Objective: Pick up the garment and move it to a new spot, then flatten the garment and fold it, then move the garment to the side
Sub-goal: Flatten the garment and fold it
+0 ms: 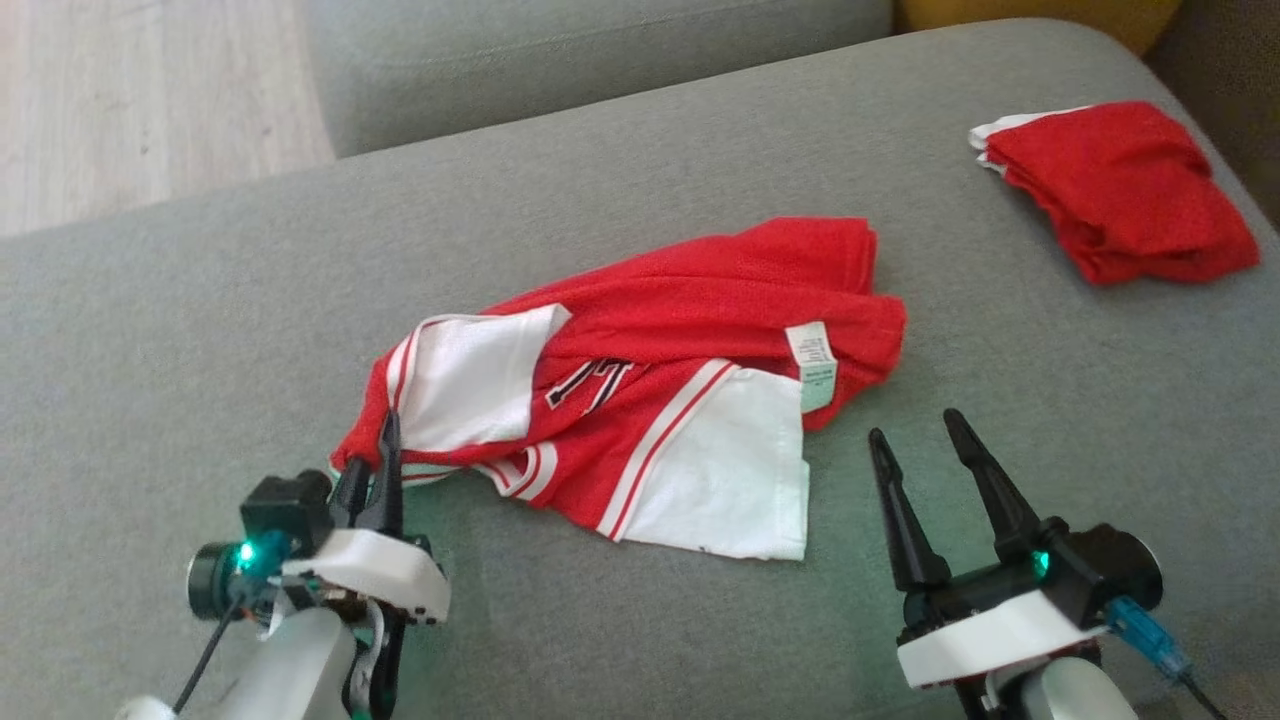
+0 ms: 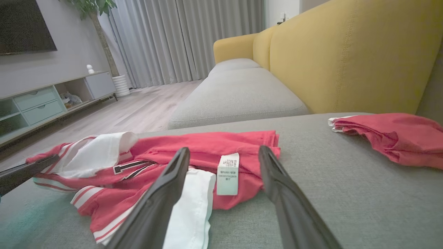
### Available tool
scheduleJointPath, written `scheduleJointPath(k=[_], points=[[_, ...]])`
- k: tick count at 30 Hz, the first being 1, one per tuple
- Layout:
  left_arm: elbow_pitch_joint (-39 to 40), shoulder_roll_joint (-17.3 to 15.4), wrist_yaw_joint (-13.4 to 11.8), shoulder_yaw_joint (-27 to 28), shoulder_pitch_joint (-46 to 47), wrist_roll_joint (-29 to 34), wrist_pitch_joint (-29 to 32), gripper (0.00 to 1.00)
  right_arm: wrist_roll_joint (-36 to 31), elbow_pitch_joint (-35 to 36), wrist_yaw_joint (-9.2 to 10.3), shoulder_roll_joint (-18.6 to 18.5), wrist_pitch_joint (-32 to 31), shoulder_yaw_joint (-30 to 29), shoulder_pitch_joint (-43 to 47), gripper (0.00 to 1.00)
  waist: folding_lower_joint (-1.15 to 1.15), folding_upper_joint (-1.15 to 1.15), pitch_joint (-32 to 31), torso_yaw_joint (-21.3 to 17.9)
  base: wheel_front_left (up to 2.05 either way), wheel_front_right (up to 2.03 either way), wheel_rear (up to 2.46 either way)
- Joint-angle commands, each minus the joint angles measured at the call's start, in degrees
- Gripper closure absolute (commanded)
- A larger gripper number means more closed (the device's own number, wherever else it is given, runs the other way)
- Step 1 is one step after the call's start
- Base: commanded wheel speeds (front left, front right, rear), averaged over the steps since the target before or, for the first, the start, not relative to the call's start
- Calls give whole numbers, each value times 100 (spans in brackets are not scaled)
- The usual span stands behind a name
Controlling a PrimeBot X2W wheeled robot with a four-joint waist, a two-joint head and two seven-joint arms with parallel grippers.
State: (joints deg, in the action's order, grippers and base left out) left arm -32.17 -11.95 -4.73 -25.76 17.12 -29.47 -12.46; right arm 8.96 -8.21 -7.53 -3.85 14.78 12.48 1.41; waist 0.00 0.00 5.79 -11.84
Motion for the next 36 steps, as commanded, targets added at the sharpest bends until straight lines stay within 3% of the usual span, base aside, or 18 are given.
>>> scheduleJointPath(k=[1, 2, 8, 11, 17, 26, 36], points=[[232, -97, -12, 263, 410, -18, -89, 78, -46, 174, 4, -25, 22, 114, -160, 0, 0, 0, 67, 80, 0, 0, 0], [231, -73, -42, 290, 305, -20, -135, 0, -45, 164, 4, -33, 22, 113, -161, 0, 0, 0, 75, 117, 0, 0, 0], [541, 100, -336, 499, -123, 210, -247, 0, -58, 137, 4, -43, 22, 96, -132, 0, 0, 0, 71, 302, 0, 0, 0], [920, 64, -617, 502, -286, 716, -250, 0, -65, 132, 4, -52, 22, 101, -136, 0, 0, 0, 67, 353, 0, 0, 0], [1270, -226, -912, 21, -182, 1850, -252, 0, -61, 130, 4, -66, 22, 110, -161, 0, 0, 0, 111, 395, 0, 0, 0], [802, -376, -837, -828, 723, 2917, 679, 0, -21, 115, 4, -69, 22, 163, -274, 0, 0, 0, 304, 293, 0, 0, 0], [428, -385, -890, -1093, 1178, 3269, 1140, 0, 1, 143, 4, -60, 22, 102, -360, 0, 0, 0, 599, 234, 0, 0, 0]])
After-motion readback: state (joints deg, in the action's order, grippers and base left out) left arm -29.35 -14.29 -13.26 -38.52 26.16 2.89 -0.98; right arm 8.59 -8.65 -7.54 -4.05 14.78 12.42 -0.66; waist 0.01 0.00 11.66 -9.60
